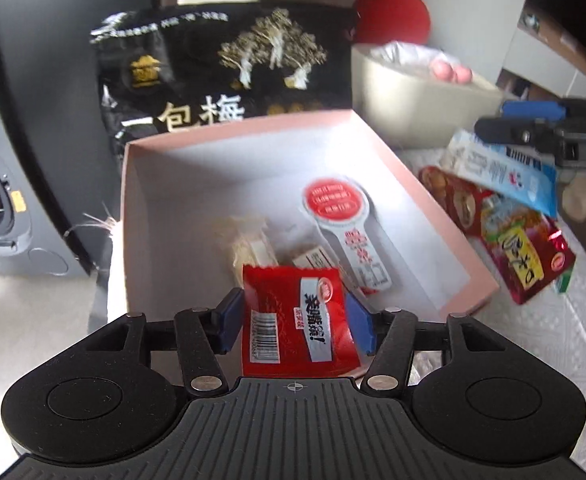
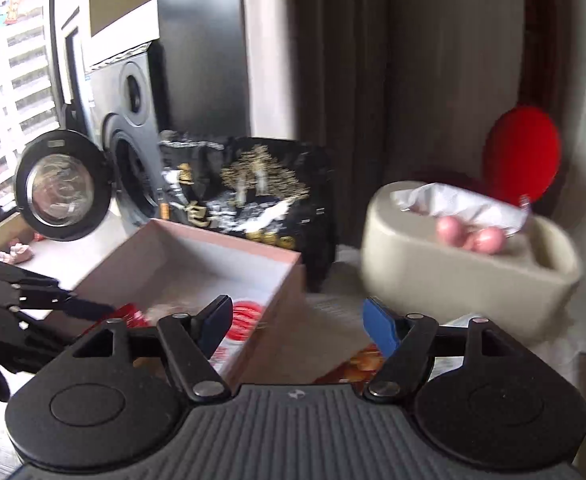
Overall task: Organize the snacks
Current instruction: 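Lower the red packet into the pink box with the left tool while the right carries the cookie packet in, then pull the blue-white packet out of the pile with the right tool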
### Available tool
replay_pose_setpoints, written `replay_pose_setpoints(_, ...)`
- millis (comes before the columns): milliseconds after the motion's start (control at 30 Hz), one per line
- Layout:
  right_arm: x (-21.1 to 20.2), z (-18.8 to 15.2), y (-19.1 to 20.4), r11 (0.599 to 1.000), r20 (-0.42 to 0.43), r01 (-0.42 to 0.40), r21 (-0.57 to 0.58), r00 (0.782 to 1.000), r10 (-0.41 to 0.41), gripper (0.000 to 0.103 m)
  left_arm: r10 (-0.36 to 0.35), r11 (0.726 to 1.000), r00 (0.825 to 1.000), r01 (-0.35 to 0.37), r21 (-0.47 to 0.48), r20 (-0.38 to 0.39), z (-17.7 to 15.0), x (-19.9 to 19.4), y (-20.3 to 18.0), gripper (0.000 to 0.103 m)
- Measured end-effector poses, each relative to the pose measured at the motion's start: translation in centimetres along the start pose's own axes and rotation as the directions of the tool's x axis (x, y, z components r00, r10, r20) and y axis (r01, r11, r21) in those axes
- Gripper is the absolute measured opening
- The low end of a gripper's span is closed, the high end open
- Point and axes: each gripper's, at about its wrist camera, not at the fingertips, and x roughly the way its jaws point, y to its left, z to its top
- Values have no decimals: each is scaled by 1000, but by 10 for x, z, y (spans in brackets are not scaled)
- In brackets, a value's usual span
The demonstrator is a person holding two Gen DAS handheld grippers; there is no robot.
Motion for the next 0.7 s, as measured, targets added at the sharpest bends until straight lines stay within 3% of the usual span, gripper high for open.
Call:
replay_pose_setpoints(67,-1,-5,-18,996,-7,89,-21,996,-89,74,38,998,999,-37,-43,26,2,0,2,63)
replay_pose_setpoints(133,0,-12,-36,992,-21,126,-3,992,-126,74,74,988,990,-57,-145,117,3,-9,12,61)
replay_pose_setpoints(200,4,-19,-56,990,-44,129,50,991,-126,74,68,972,981,-24,-233,182,3,-19,23,61)
replay_pose_setpoints(267,13,-26,-78,985,-83,119,124,990,-110,75,35,969,979,16,-245,202,2,-28,24,61)
replay_pose_setpoints(333,23,-34,-96,974,-121,129,189,987,-107,75,42,984,985,-12,-177,167,3,-29,15,64)
replay_pose_setpoints(400,36,-41,-108,965,-168,128,228,982,-90,76,69,995,996,-63,-82,61,2,-19,2,62)
replay_pose_setpoints(500,37,-53,-112,952,-186,82,294,982,-27,75,4,997,1000,-4,-81,3,-2,-9,0,58)
replay_pose_setpoints(533,31,-56,-109,950,-179,53,309,984,3,68,-33,991,999,36,-131,21,-3,-10,6,58)
replay_pose_setpoints(567,25,-58,-106,952,-175,38,305,984,17,50,-38,982,998,48,-184,57,-3,-13,10,58)
replay_pose_setpoints(667,0,-64,-91,966,-165,2,259,985,42,33,7,952,988,41,-303,155,1,-28,20,57)
replay_pose_setpoints(700,-8,-66,-86,969,-160,-13,248,986,54,33,25,946,982,36,-321,185,2,-35,20,57)
